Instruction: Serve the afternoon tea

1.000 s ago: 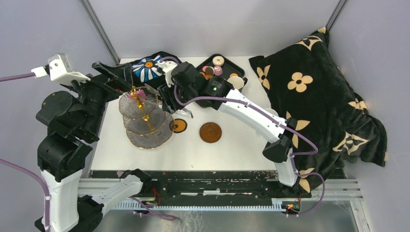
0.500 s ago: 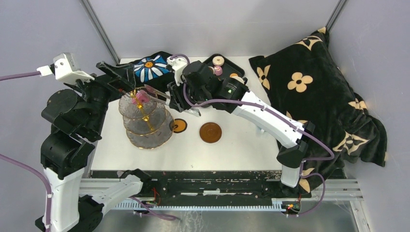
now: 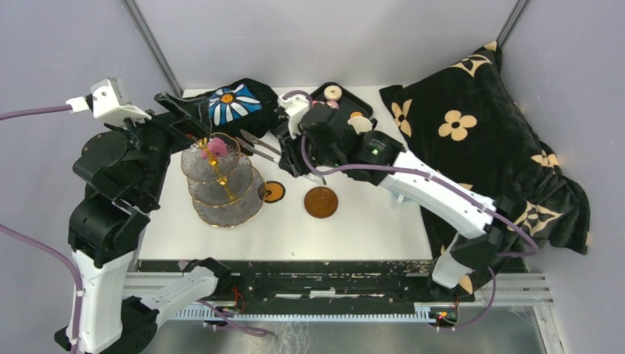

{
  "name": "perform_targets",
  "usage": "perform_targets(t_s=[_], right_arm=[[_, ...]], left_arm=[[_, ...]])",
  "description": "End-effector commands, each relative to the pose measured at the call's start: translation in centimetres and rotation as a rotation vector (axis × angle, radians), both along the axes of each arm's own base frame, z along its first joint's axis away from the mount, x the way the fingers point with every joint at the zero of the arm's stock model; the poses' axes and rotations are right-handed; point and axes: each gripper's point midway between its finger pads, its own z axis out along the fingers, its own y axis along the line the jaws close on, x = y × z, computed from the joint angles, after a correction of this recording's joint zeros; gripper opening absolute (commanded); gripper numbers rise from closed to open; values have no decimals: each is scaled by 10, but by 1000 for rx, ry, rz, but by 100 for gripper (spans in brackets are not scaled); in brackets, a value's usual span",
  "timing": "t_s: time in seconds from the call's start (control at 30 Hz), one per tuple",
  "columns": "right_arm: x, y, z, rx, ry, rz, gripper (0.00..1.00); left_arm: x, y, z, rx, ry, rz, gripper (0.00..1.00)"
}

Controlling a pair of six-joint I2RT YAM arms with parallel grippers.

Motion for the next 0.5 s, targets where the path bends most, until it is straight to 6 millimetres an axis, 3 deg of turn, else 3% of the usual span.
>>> perform_targets(t_s=[0.0, 0.13, 0.27, 0.47], right_arm=[[0, -34, 68, 172, -145, -91, 1], [10, -68, 55, 117, -175, -202, 1], [40, -110, 24, 63, -110, -333, 1], [64, -137, -30, 47, 42, -393, 1]], left_arm=[[7, -9, 6, -8, -31, -27, 99], [14, -18, -4, -3, -5, -52, 99], [21, -25, -12, 4, 14, -69, 99], [26, -30, -18, 18, 30, -83, 99]])
